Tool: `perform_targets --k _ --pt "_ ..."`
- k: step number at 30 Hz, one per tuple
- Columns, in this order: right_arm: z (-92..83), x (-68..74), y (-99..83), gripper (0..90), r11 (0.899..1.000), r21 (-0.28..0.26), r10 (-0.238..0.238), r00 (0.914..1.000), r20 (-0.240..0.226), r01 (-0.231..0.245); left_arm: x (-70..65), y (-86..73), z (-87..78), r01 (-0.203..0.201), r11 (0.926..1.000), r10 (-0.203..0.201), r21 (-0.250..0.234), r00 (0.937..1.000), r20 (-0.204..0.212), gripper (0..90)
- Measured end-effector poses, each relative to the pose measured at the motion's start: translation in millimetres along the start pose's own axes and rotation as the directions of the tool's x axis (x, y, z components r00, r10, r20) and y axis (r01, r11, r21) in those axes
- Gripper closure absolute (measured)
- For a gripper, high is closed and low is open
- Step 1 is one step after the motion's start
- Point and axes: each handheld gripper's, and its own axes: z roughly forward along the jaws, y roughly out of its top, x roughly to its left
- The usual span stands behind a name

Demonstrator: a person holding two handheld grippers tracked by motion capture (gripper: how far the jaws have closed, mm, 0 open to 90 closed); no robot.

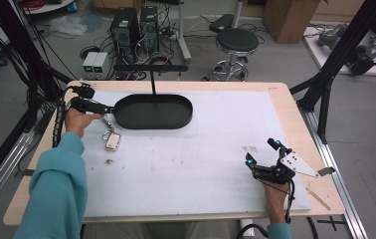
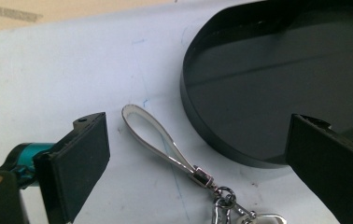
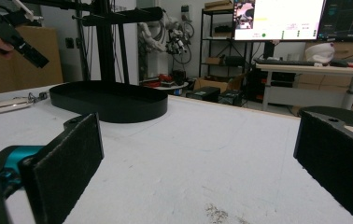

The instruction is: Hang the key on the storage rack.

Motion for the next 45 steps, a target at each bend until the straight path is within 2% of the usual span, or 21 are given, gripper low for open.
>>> perform_targets --k 2,4,9,12,19,21,29,41,45 --pt "0.0 -0.1 -0.1 0.7 1.000 0.000 -0.002 1.0000 0.000 0.002 1.4 -0.4 1.9 0.015 0.9998 -0.015 0.009 0.9999 -0.006 7.5" --pt "0.0 0.1 0.0 0.7 1.000 0.000 0.001 1.0000 0.001 -0.001 3.2 -1.4 5.1 0.027 0.9986 -0.027 0.045 0.9996 -0.006 7.7" --pt "0.1 0.0 0.0 0.7 1.000 0.000 0.000 1.0000 0.001 0.000 2.9 -2.5 9.0 0.044 0.9959 -0.044 0.079 0.9990 -0.009 9.8" --pt "0.0 -0.1 -0.1 0.7 1.000 0.001 -0.003 1.0000 0.000 0.003 2.5 -3.0 12.5 0.067 0.9929 -0.066 0.099 0.9978 -0.009 10.6" --pt "0.0 0.0 0.0 0.7 1.000 0.001 0.001 1.0000 0.000 -0.001 0.2 -4.6 20.1 0.091 0.9832 -0.088 0.158 0.9958 -0.027 15.0" --pt "0.0 -0.1 0.0 0.7 1.000 0.000 0.000 1.0000 -0.001 0.000 -1.7 -5.4 23.3 0.108 0.9816 -0.104 0.157 0.9940 -0.032 16.8" --pt "0.3 -1.0 0.0 0.7 1.000 -0.006 -0.007 1.0000 0.000 0.007 -1.9 -6.7 29.1 0.107 0.9751 -0.096 0.194 0.9932 -0.067 21.0" --pt "-0.1 -0.4 0.0 0.7 1.000 0.000 -0.003 1.0000 -0.001 0.003 -4.9 -7.6 31.6 0.090 0.9689 -0.076 0.230 0.9947 -0.070 30.7" --pt "-0.3 -0.4 0.0 0.7 1.000 0.004 -0.002 1.0000 0.000 0.002 -5.5 -7.6 31.5 0.098 0.9686 -0.087 0.228 0.9945 -0.059 35.5"
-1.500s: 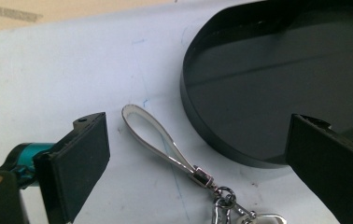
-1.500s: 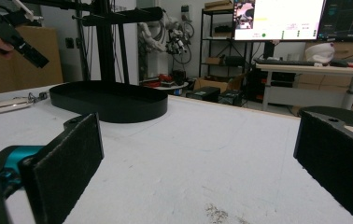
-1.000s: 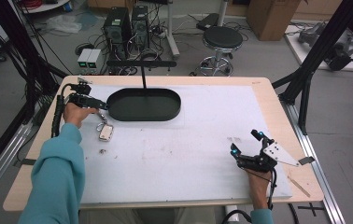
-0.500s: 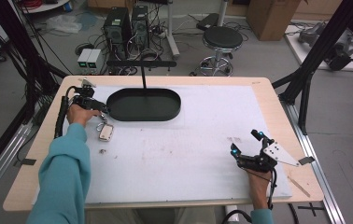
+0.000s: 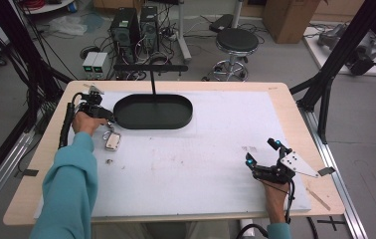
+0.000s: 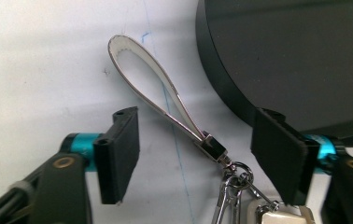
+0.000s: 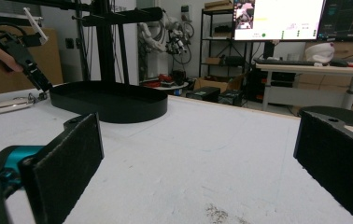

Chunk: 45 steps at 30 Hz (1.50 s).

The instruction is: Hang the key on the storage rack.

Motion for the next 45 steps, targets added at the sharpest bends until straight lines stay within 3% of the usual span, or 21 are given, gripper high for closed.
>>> perform_targets --k 12,30,45 --pt "0.1 -0.1 0.0 0.7 1.000 -0.002 -0.001 1.0000 0.000 0.001 -0.5 -1.3 -1.6 -0.025 0.9996 0.025 0.010 0.9996 0.009 37.0" --pt "0.2 0.1 0.0 0.7 1.000 -0.003 0.001 1.0000 -0.001 -0.001 0.7 -3.6 3.0 -0.015 0.9994 0.015 0.030 0.9998 0.012 38.5" --pt "0.2 0.2 0.0 0.7 1.000 -0.003 0.001 1.0000 0.001 -0.001 -1.0 -4.5 6.1 -0.011 0.9986 0.011 0.051 0.9999 0.003 52.3"
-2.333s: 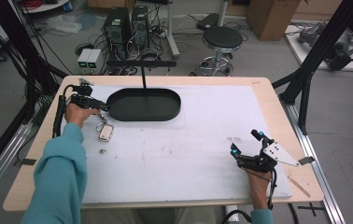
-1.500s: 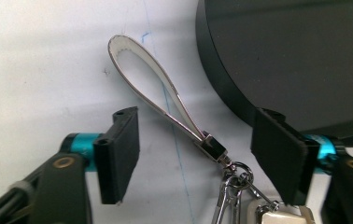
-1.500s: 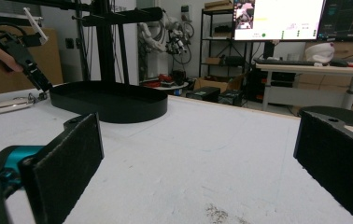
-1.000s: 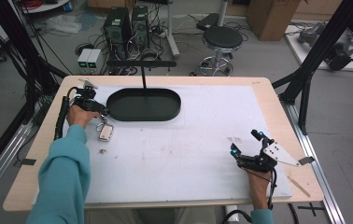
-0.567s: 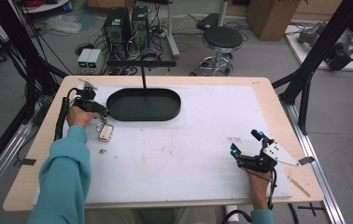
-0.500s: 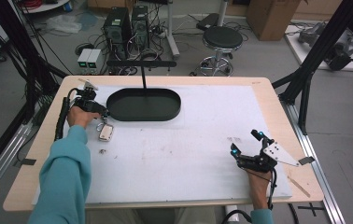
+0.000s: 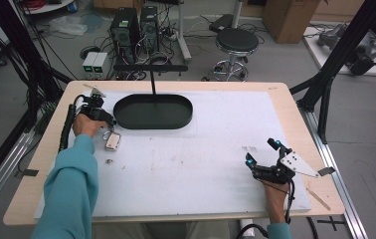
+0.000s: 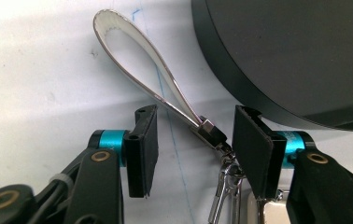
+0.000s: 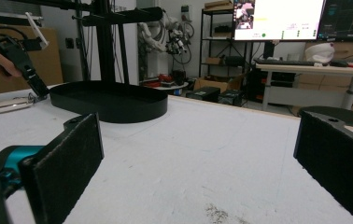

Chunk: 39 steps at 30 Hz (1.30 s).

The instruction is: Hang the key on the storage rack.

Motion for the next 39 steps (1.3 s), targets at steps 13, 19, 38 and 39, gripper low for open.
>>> perform_targets --k 13,19,38,39 --pt "0.2 0.0 0.0 0.7 1.000 -0.001 0.004 1.0000 -0.001 -0.004 -1.9 0.6 2.1 0.030 0.9994 -0.031 0.017 0.9995 0.009 67.7" --pt "0.2 -0.3 0.0 0.7 1.000 -0.002 0.002 1.0000 -0.002 -0.002 -0.6 0.6 2.2 0.055 0.9981 -0.056 0.028 0.9984 0.014 77.7" --pt "0.2 -0.1 0.0 0.7 1.000 -0.002 0.001 1.0000 -0.001 -0.001 9.0 -3.4 -9.2 0.070 0.9974 -0.069 0.014 0.9971 -0.033 81.4" --pt "0.2 -0.1 0.0 0.7 1.000 -0.001 0.002 1.0000 -0.001 -0.002 9.1 -3.5 -10.3 0.075 0.9971 -0.075 0.005 0.9966 -0.035 81.4"
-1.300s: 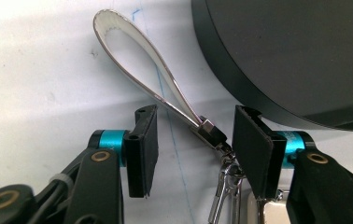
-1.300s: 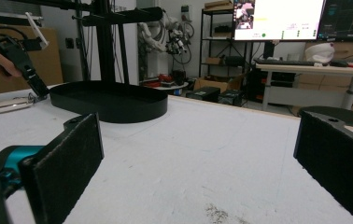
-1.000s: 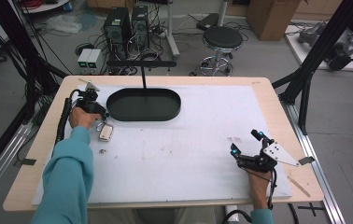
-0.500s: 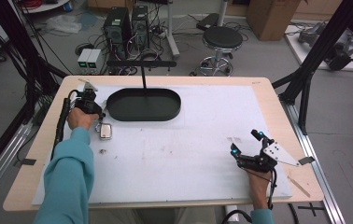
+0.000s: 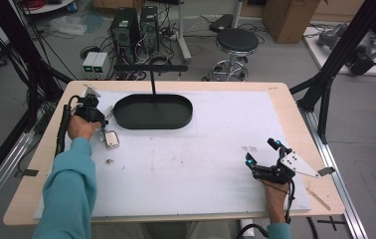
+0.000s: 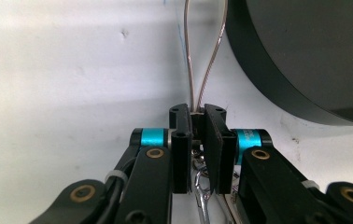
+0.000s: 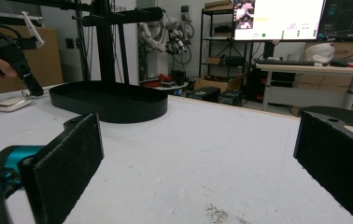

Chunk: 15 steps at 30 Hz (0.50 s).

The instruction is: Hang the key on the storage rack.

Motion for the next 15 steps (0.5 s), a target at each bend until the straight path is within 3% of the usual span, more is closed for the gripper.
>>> perform_targets --k 7,13,15 --pt "0.0 -0.1 0.0 0.7 1.000 -0.001 -0.002 1.0000 0.000 0.002 6.0 -1.3 -18.7 -0.025 0.9959 0.024 -0.087 0.9996 -0.017 81.4" --pt "0.0 0.3 0.0 0.7 1.000 0.000 0.000 1.0000 0.001 0.000 7.2 -2.7 -35.4 -0.040 0.9835 0.041 -0.177 0.9992 0.002 81.4" --pt "-0.1 0.2 0.0 0.7 1.000 0.000 -0.004 1.0000 0.000 0.004 5.7 -3.7 -40.1 -0.057 0.9752 0.058 -0.214 0.9983 -0.004 81.4"
